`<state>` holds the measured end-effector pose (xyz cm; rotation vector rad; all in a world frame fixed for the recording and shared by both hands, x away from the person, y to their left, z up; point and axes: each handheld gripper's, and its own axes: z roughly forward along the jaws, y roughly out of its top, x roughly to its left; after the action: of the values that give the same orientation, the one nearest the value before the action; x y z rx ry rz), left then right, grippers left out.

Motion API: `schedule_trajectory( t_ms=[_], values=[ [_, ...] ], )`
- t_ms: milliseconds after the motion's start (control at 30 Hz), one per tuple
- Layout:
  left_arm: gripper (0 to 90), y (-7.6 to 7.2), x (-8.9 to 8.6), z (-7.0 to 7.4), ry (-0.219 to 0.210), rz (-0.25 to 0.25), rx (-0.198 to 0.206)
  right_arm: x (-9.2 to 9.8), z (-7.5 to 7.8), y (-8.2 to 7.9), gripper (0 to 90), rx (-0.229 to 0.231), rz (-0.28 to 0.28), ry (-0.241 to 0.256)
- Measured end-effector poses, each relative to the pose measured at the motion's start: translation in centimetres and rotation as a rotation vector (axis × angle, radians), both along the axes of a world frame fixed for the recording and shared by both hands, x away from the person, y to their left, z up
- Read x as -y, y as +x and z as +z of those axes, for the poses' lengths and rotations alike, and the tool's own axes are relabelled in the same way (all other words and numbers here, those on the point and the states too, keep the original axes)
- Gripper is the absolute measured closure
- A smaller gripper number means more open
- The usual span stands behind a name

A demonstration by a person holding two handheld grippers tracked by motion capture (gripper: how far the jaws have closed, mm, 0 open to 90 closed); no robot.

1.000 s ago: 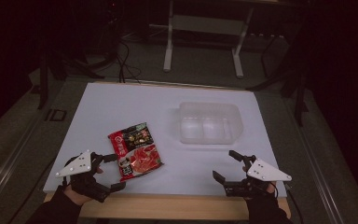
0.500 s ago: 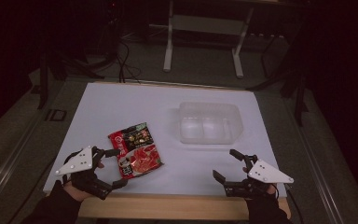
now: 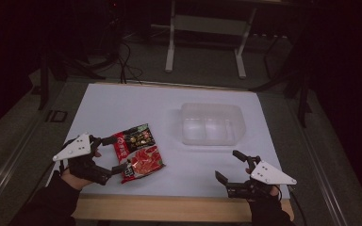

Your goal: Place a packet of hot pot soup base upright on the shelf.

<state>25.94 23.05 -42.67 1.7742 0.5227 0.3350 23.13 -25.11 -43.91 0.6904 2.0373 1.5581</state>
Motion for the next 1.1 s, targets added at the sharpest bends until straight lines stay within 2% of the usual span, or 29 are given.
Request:
schedule_trajectory(
  t_ms=[200,333,500,533,600,867,933,1000,1033,1100],
  values=[
    [7.8,1.2,-0.5,0.9,0.0,0.051,0.013,0.0,0.0,0.0,11.4,-0.008,0.003,0.007],
    [8.8,2.3,-0.6,0.9,0.029,0.099,0.001,0.0,0.0,0.1,11.4,-0.012,0.005,0.006],
    [15.1,3.1,-0.5,0.6,0.07,0.13,-0.011,0.0,-0.1,0.1,11.4,-0.018,0.007,0.004],
    [15.1,3.5,-0.4,0.4,0.076,0.159,-0.025,-0.1,-0.1,0.1,11.4,-0.021,0.009,0.007],
    [15.7,3.9,-0.4,0.1,0.088,0.18,-0.031,-0.1,-0.2,0.1,11.4,-0.023,0.01,0.006],
    [22.9,5.6,-1.4,-1.2,0.101,0.199,-0.048,-0.2,-0.2,0.2,11.4,-0.026,0.017,0.001],
    [25.2,6.5,-1.9,-2.2,0.111,0.208,-0.068,-0.2,-0.3,0.2,11.4,-0.029,0.02,0.001],
    [27.4,6.8,-2.0,-2.5,0.118,0.216,-0.072,-0.3,-0.3,0.2,11.5,-0.029,0.023,0.0],
    [29.8,7.4,-2.2,-3.3,0.131,0.221,-0.1,-0.3,-0.3,0.2,11.5,-0.032,0.024,0.001],
    [30.7,7.9,-2.4,-4.0,0.151,0.235,-0.121,-0.3,-0.4,0.2,11.6,-0.034,0.026,-0.004]
  ],
)
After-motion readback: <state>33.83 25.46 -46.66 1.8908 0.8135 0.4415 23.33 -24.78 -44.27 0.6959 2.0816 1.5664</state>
